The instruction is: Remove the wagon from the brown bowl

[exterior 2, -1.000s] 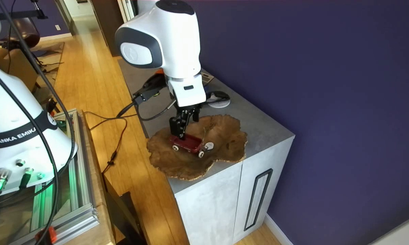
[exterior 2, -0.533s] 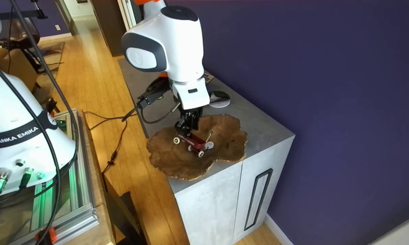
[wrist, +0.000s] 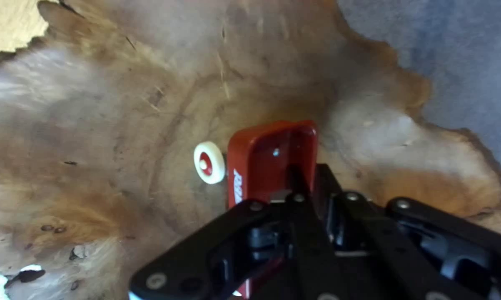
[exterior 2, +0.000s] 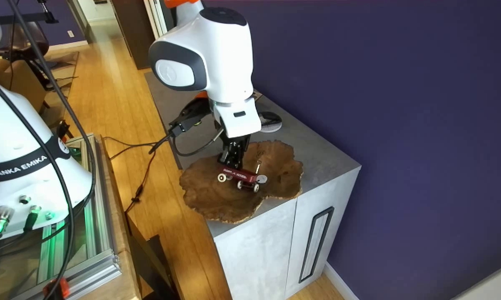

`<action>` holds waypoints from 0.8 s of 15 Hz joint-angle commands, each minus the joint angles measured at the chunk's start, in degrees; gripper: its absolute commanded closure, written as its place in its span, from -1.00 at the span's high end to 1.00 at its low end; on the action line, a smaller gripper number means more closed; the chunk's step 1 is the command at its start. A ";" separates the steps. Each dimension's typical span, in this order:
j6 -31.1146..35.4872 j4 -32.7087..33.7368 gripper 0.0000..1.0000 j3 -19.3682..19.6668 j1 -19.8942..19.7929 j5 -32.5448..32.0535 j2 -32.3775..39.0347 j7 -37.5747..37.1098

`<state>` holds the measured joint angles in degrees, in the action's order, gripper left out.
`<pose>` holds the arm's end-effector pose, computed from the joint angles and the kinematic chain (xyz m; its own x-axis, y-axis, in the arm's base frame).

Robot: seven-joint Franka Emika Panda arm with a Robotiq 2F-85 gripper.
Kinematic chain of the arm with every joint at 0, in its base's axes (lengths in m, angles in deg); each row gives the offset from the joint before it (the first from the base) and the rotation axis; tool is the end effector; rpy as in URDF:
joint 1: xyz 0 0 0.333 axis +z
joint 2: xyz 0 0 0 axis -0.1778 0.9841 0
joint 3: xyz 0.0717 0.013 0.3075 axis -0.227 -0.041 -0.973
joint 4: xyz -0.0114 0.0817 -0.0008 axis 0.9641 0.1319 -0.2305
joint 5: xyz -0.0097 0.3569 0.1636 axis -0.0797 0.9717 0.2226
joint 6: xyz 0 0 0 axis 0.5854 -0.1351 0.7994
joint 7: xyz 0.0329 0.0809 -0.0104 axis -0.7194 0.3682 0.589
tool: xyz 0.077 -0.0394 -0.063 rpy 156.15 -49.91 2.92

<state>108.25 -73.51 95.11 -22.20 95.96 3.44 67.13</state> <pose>0.3856 -0.1690 0.1492 0.5303 -0.8466 -0.0452 -0.8472 -0.5272 -0.0660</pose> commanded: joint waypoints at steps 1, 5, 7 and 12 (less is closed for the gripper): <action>-1.36 -1.46 -0.97 2.74 0.66 -5.06 -1.54 -1.40; -3.33 -3.49 -0.98 0.65 -1.26 -2.50 -6.55 3.67; -4.68 -4.79 -1.00 -0.17 -1.77 -1.16 -9.18 6.27; -6.52 -7.41 -0.98 0.52 -0.91 -1.99 -13.56 7.90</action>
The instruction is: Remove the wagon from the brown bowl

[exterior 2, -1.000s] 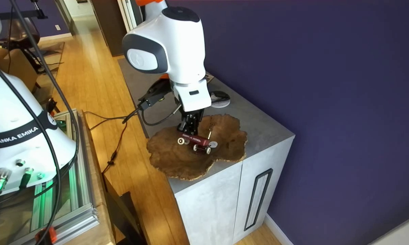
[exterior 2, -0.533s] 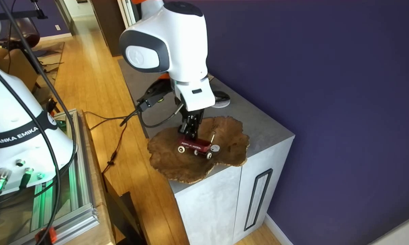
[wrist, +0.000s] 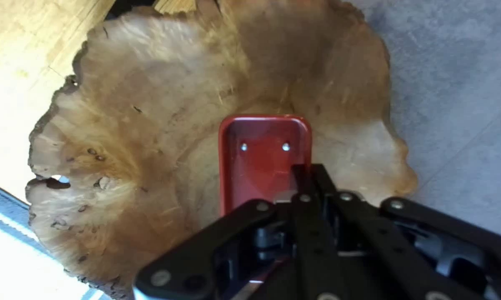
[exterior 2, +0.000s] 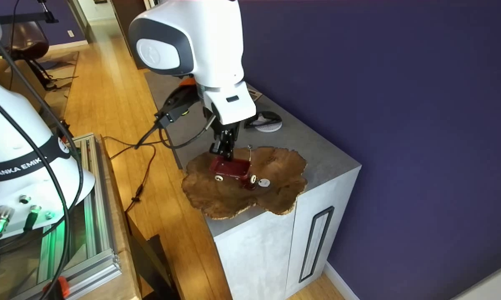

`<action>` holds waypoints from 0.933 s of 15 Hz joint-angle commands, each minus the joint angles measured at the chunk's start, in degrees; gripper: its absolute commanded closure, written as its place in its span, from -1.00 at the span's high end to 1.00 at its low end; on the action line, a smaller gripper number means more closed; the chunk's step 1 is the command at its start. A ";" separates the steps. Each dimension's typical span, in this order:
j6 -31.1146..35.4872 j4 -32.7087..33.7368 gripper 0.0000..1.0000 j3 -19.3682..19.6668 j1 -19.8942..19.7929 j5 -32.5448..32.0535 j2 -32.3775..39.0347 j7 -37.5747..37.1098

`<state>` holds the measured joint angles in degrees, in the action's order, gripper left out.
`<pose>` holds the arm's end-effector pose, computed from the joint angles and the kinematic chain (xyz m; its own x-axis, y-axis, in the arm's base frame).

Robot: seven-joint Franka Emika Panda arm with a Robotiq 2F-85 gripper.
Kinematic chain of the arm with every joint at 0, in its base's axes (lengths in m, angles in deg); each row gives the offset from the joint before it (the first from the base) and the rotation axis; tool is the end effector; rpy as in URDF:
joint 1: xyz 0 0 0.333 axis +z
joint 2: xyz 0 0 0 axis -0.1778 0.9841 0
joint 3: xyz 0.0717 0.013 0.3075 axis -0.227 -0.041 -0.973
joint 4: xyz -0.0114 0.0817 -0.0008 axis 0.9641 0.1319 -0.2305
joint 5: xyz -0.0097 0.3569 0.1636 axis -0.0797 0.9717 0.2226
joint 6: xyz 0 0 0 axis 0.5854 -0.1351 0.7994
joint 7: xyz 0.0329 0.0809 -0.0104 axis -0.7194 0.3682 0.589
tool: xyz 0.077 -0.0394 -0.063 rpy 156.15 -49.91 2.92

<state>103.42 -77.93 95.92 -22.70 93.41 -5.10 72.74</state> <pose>0.3681 -0.1631 0.1826 0.6311 -0.7729 -0.0651 -0.7748 -0.6241 -0.1010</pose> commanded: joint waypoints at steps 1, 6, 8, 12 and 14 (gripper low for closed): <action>-1.49 -3.79 -0.98 -0.26 -0.05 0.04 -6.29 2.33; -1.08 -3.24 -0.98 -3.74 6.58 -12.24 -10.77 -4.27; -1.41 -3.05 -0.98 -6.99 9.61 -20.41 -12.29 -10.89; -4.59 -2.32 -0.98 -15.23 16.19 -29.80 -13.49 -19.41; -2.85 -2.35 -0.91 -14.81 16.13 -27.08 -12.09 -17.87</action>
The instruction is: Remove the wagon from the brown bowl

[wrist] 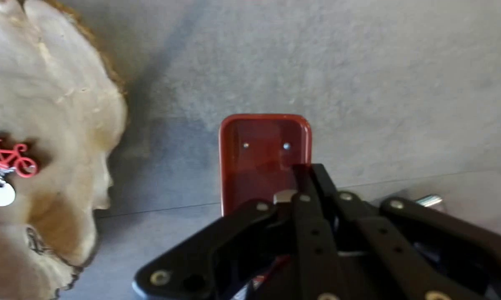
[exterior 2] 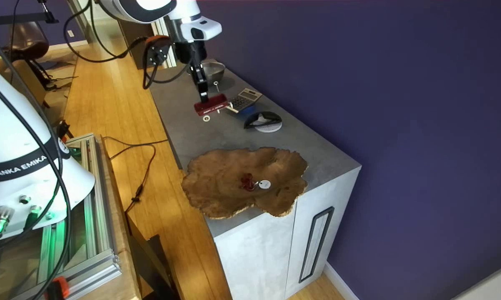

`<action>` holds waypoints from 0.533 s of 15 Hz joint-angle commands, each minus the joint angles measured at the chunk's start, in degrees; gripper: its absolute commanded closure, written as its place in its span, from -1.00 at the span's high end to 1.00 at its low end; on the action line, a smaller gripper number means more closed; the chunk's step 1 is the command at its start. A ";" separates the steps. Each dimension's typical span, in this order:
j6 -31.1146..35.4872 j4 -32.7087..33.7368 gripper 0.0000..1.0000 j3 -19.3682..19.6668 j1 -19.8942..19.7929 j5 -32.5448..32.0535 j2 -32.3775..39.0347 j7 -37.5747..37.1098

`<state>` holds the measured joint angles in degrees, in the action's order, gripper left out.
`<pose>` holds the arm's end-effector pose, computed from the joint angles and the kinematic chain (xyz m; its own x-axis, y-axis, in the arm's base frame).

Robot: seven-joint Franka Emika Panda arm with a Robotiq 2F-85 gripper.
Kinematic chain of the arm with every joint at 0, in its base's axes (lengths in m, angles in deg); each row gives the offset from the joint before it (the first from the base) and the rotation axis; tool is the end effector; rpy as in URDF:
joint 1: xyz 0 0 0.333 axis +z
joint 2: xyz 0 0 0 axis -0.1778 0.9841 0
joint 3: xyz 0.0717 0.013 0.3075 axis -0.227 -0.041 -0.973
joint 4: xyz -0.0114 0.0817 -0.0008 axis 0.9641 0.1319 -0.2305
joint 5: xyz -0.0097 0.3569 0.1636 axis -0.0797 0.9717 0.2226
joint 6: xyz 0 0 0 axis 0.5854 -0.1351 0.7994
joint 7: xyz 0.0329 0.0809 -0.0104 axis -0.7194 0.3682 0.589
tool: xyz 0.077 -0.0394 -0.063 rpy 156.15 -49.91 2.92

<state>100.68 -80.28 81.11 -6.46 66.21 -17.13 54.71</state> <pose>0.4007 0.0739 0.2510 0.9731 -0.2128 0.0878 -0.2127 -0.9771 -0.0101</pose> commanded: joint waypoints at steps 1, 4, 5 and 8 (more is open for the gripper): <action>-0.66 0.17 -0.91 -1.18 1.05 0.13 -0.26 -0.14; -0.97 0.32 -0.91 -1.64 1.43 0.13 -0.44 -0.05; -0.98 0.33 -0.91 -1.50 1.29 0.13 -0.43 0.07; -4.85 5.49 -0.98 -3.52 2.41 -4.58 3.57 -0.92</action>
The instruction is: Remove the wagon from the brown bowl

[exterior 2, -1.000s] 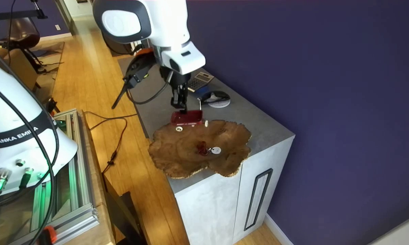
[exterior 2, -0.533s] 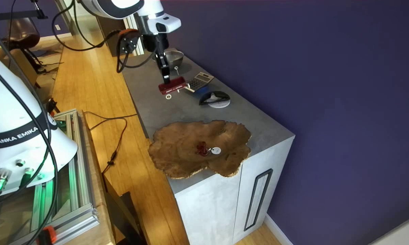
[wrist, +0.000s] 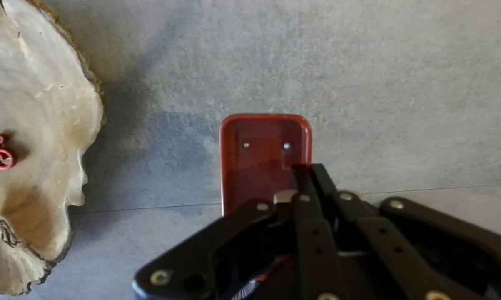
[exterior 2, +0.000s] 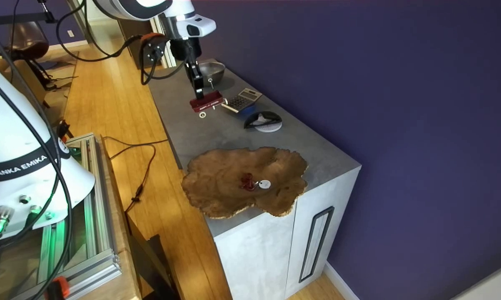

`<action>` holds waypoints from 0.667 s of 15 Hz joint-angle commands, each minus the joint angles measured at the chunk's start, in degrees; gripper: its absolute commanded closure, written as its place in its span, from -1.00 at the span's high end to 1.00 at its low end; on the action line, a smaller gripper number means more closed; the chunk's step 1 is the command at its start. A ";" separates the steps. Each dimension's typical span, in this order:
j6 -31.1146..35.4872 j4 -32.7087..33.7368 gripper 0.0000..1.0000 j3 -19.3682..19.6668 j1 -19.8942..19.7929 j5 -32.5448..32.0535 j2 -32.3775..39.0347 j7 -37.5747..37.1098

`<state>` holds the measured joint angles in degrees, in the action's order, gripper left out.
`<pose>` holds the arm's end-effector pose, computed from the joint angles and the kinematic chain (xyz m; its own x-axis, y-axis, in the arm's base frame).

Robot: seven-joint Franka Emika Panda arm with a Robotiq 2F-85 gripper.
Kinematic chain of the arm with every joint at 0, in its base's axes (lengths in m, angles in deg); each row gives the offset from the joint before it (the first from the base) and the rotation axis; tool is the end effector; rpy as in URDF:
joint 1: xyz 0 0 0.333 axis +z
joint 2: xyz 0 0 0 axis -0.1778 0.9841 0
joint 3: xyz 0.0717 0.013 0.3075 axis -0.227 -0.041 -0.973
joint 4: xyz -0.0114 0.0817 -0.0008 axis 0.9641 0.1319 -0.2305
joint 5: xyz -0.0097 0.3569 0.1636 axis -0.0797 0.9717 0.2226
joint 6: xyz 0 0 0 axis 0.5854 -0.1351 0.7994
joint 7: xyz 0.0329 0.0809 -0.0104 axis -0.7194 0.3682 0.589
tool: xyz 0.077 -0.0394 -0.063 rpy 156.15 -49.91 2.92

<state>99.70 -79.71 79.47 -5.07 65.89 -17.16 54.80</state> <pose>0.3985 0.0954 0.2530 0.9845 -0.1545 0.0834 -0.1549 -0.9879 -0.0024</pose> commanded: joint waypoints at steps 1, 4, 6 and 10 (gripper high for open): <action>-7.85 8.66 -0.98 -3.26 1.93 -8.22 5.50 -3.35; -18.44 18.83 -0.98 -5.87 6.57 -12.94 10.65 -4.76; -25.02 26.22 -0.98 -7.06 10.42 -15.12 15.47 -4.37; -32.68 38.55 -0.98 -7.78 18.66 -19.52 25.61 -1.83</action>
<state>72.37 -50.97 71.69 9.14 50.49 -0.07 51.68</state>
